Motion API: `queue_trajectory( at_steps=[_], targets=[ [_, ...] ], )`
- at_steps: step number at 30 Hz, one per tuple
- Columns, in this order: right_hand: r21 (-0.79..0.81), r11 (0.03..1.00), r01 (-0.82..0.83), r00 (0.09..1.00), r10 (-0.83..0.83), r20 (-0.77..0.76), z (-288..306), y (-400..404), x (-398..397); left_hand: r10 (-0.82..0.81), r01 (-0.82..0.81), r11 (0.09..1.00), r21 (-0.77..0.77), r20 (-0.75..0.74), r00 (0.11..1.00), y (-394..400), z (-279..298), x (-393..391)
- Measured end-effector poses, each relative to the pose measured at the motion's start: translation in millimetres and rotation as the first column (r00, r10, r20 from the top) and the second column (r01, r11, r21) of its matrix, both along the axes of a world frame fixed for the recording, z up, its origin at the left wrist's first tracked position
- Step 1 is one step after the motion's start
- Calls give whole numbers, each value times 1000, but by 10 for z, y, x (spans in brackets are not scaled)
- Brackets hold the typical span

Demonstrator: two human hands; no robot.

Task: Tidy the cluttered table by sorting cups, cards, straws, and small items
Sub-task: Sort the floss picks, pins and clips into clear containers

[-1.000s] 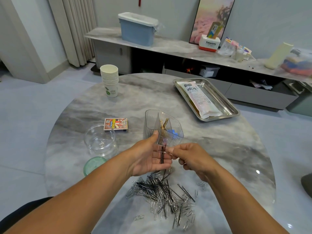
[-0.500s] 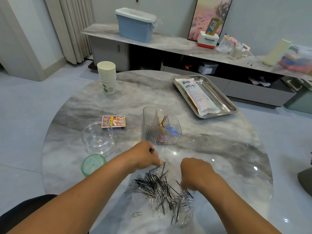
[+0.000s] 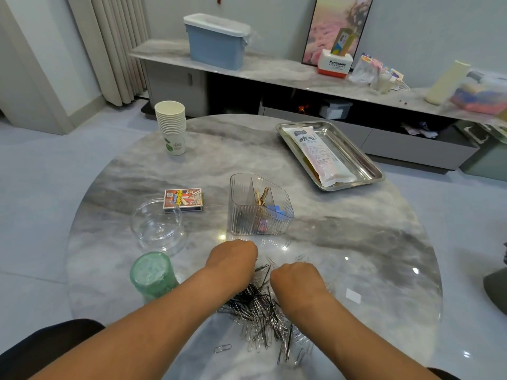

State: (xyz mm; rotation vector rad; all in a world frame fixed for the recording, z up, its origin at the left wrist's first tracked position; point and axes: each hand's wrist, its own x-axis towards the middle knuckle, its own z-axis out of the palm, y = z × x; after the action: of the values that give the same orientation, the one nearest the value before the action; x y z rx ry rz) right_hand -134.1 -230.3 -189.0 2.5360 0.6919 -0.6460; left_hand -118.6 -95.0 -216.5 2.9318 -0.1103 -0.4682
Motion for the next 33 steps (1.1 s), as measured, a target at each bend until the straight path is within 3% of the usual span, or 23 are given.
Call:
queue_trajectory(
  at_steps=[3,5,7,10,13,15,18,24,26,31,33],
  targets=[
    [127,989,71,997,-71,-5,38,-80,66,-59,59,997,44,10,998,-8,-4,-15],
    [280,920,276,960,-251,-123,74,-202,194,-63,63,997,33,4,998,-1,5,-18],
    [451,711,540,839,-413,-354,140,-302,319,-28,26,999,-46,-32,999,42,-3,-3],
    [594,285,753,651,-454,-608,219,-382,424,89,-137,935,-328,-158,984,131,9,55],
    [559,-38,829,505,-380,-775,220,-366,471,154,-334,698,-633,-323,934,177,119,105],
    [524,-161,837,454,-332,-827,182,-331,493,154,-396,582,-710,-381,911,180,183,134],
    [543,-249,802,475,-287,-832,135,-261,495,142,-440,508,-741,-432,891,152,213,133],
    [692,-258,674,607,-340,-718,121,-186,467,159,-480,441,-758,-460,873,159,218,128],
    [712,-294,638,611,-369,-700,123,-201,494,173,-475,463,-749,-449,877,180,229,131],
    [746,-381,547,624,-408,-666,156,-270,552,195,-434,618,-656,-407,892,282,268,110],
    [738,-423,525,639,-378,-671,178,-237,538,202,-482,573,-663,-456,867,295,353,124]
  ],
)
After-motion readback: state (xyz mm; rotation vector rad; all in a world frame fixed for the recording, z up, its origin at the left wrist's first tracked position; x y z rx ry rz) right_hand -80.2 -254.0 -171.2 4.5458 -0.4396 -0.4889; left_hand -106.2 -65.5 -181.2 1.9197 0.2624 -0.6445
